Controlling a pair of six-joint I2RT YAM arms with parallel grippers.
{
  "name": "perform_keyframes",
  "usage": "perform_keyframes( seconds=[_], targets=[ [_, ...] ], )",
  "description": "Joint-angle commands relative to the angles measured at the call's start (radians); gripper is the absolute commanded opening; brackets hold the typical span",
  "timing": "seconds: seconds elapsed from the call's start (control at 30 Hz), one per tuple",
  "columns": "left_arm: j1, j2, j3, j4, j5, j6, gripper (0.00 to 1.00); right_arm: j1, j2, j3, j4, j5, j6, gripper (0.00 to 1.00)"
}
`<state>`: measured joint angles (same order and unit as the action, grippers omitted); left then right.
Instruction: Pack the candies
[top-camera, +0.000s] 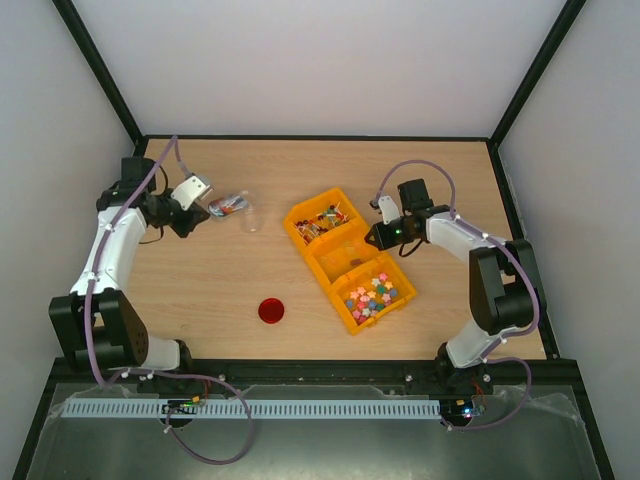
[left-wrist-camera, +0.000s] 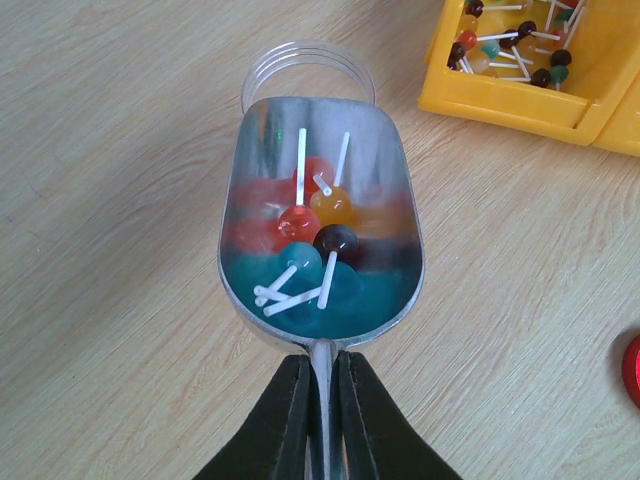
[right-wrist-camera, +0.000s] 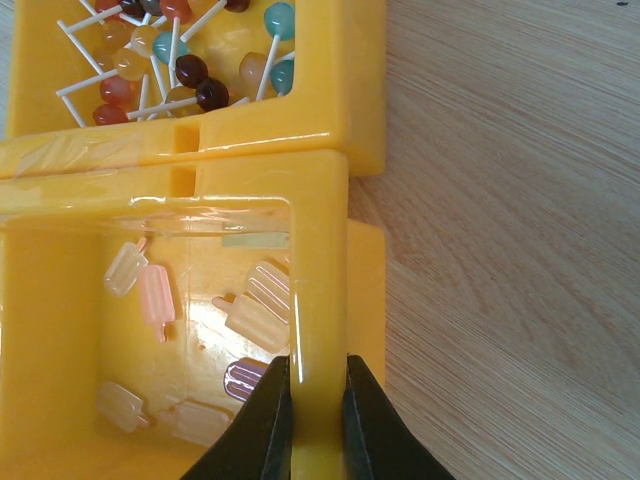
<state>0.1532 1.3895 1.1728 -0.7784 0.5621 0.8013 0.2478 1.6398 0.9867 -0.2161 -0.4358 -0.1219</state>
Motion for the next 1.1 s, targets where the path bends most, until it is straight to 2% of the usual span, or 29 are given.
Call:
perform_keyframes(
  seconds=[0.0, 1.07],
  targets=[
    [-0.014, 0.005, 0.035, -0.019, -0.011, 0.013, 0.02, -0.007, 0.005, 0.048, 0.055, -0.038, -0.004, 0.01],
    [-0.046, 0.041, 0.104, -0.074, -0.092, 0.015, 0.02, -0.007, 0.022, 0.054, 0.061, -0.049, 0.007, 0.01]
  ],
)
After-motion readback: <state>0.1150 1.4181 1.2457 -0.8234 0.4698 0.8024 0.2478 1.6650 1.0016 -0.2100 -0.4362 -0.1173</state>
